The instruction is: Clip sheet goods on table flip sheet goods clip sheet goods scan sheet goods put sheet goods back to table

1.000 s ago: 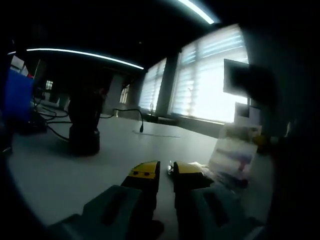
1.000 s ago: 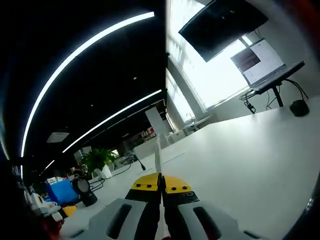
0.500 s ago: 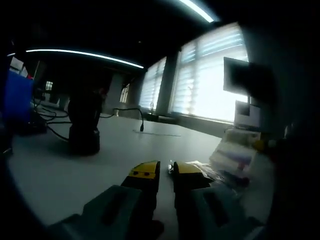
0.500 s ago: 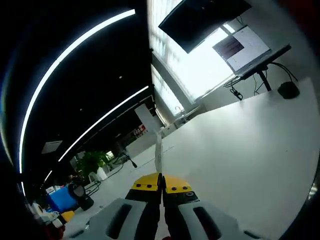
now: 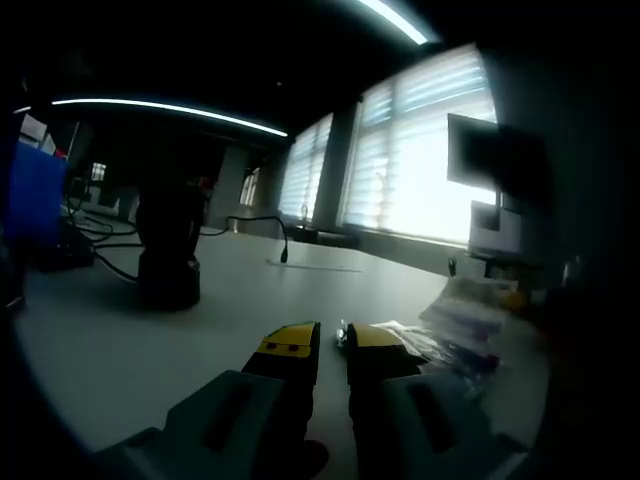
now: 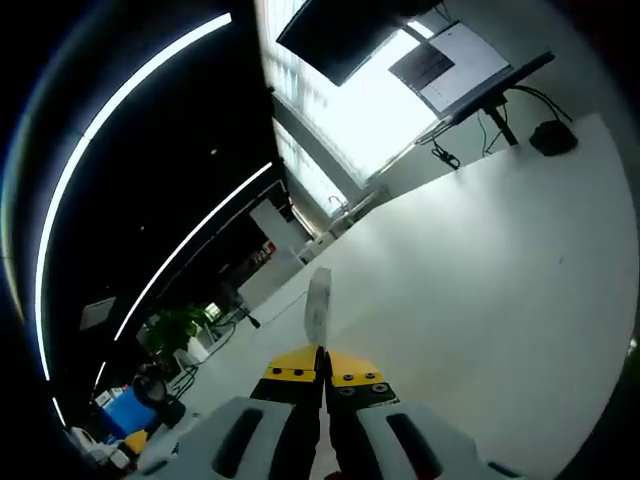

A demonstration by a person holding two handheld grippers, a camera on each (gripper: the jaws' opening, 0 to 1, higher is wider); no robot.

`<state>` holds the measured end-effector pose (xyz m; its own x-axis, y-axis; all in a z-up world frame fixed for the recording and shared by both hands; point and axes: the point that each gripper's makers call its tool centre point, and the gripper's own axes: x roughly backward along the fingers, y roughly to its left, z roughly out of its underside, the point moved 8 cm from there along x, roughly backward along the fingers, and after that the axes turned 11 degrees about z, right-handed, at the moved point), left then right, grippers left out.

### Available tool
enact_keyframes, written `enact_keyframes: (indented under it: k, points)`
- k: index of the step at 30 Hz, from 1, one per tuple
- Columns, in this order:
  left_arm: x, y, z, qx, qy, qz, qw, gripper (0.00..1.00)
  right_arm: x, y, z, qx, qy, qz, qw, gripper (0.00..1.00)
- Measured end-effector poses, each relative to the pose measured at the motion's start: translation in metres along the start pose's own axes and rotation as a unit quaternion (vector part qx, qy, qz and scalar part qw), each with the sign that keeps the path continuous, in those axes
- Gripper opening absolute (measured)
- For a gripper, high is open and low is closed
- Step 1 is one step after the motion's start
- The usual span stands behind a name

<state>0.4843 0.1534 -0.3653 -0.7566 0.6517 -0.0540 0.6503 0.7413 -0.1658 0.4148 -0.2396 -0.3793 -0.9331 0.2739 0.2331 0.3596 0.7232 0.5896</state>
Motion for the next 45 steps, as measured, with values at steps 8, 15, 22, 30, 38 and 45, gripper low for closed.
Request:
enact_keyframes:
  k: [8,15,22,30,38,45]
  points:
    - [0.001,0.000,0.000,-0.001,0.000,0.000,1.0000,0.04,0.001,0.000,-0.002,0.038,-0.002,0.008,0.9992,0.06]
    - [0.001,0.000,0.000,0.000,0.000,0.000,1.0000,0.04,0.001,0.001,-0.008,0.074,-0.022,0.016,0.9969,0.23]
    - [0.001,0.000,0.000,0.000,0.000,0.001,1.0000,0.04,-0.001,-0.006,-0.022,0.121,-0.061,0.037,0.9901,0.32]
    - [0.001,0.000,0.000,-0.002,0.001,0.000,1.0000,0.04,0.002,-0.009,-0.040,0.141,-0.100,0.043,0.9840,0.29]
    - [0.000,0.000,0.000,-0.005,0.002,-0.001,1.0000,0.04,0.007,-0.002,-0.050,0.187,-0.138,0.031,0.9721,0.21]
    - [0.000,0.000,0.000,-0.007,0.001,-0.002,1.0000,0.04,0.005,-0.002,-0.052,0.199,-0.141,0.020,0.9696,0.13]
